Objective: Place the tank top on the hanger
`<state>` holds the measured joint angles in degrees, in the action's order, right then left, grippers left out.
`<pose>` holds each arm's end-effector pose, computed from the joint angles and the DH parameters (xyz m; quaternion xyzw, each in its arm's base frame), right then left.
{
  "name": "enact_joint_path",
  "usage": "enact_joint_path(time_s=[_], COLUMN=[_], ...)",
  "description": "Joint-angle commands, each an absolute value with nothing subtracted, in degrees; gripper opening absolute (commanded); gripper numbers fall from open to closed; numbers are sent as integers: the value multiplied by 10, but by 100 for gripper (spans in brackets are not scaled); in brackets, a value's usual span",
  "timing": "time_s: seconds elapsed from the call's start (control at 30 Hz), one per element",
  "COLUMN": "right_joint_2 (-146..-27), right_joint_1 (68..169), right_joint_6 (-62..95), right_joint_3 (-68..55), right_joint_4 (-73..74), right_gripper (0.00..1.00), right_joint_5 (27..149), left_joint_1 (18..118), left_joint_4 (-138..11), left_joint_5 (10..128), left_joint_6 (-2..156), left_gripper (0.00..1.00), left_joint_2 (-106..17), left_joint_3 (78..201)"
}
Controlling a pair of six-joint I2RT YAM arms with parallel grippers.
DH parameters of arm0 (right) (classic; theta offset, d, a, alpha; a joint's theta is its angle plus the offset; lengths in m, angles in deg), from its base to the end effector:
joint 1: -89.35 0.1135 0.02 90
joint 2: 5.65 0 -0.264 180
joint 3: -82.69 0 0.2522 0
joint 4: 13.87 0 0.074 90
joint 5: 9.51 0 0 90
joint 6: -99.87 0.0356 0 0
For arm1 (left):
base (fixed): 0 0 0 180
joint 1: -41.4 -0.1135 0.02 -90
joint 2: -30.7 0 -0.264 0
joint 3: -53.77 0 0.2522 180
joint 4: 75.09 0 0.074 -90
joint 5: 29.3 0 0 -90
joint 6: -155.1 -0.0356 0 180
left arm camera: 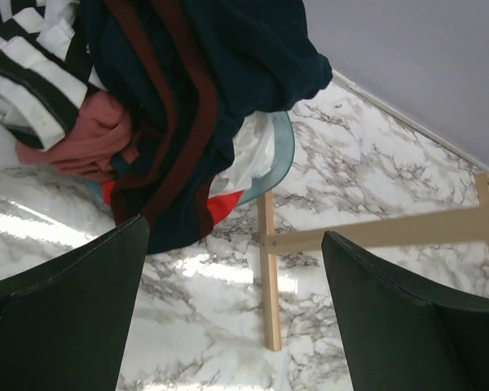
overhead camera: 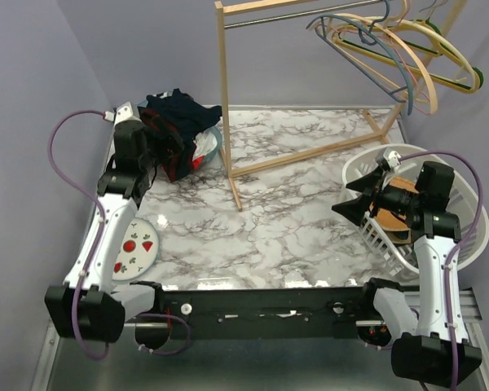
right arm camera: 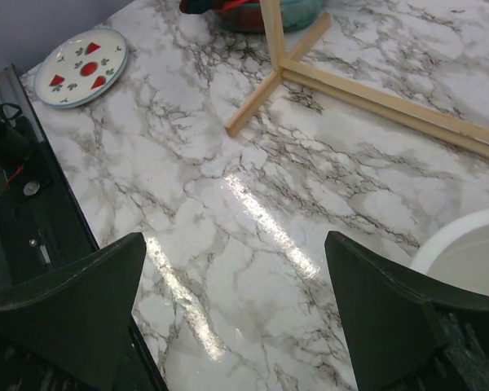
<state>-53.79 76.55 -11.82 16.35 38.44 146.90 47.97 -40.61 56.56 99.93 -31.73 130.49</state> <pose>0.1598 -0.0029 0.3394 -0.3131 0.7170 0.3458 0.5179 0.2437 -0.0255 0.3720 -0.2201 0.7897 -0.1744 0.5454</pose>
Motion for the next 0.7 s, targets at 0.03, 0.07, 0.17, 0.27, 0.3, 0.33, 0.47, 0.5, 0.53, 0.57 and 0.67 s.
enact_joint_path(time_s=[0.03,0.07,0.17,0.27,0.3,0.33,0.47,0.5,0.53,0.57,0.67], right_joint_2=[-558,-558,-562,-568,-570,-572,-582,-585,-586,-589,-591], right_joint_1=[768,768,769,770,770,770,770,770,771,771,770], right_joint_6=[-129,-135,-142,-144,-146,-146,-159,-161,-163,-166,-168], right_joint_3=[195,197,198,201,202,202,202,202,201,200,200], right_joint_4=[342,345,350,350,351,352,364,366,369,372,374], right_gripper=[100,100,100,100,100,100,100,100,100,100,100], right_joint_5=[1513,1515,1518,1524,1525,1524,1529,1531,1532,1533,1533], left_joint_1=[469,468,462,462,462,462,462,462,462,462,462], left_joint_4=[-416,-409,-380,-344,-319,-306,-269,-260,-257,-256,-261], left_joint_5=[531,524,517,496,488,480,435,430,424,420,411], left_joint_6=[1035,1032,1018,1011,1011,1017,1018,1016,1017,1016,1017], left_gripper=[96,95,89,84,83,83,76,76,76,75,69], left_joint_2=[-477,-527,-626,-691,-730,-747,-816,-824,-829,-833,-844], left_joint_3=[1428,1449,1537,1633,1679,1702,1770,1782,1784,1784,1779])
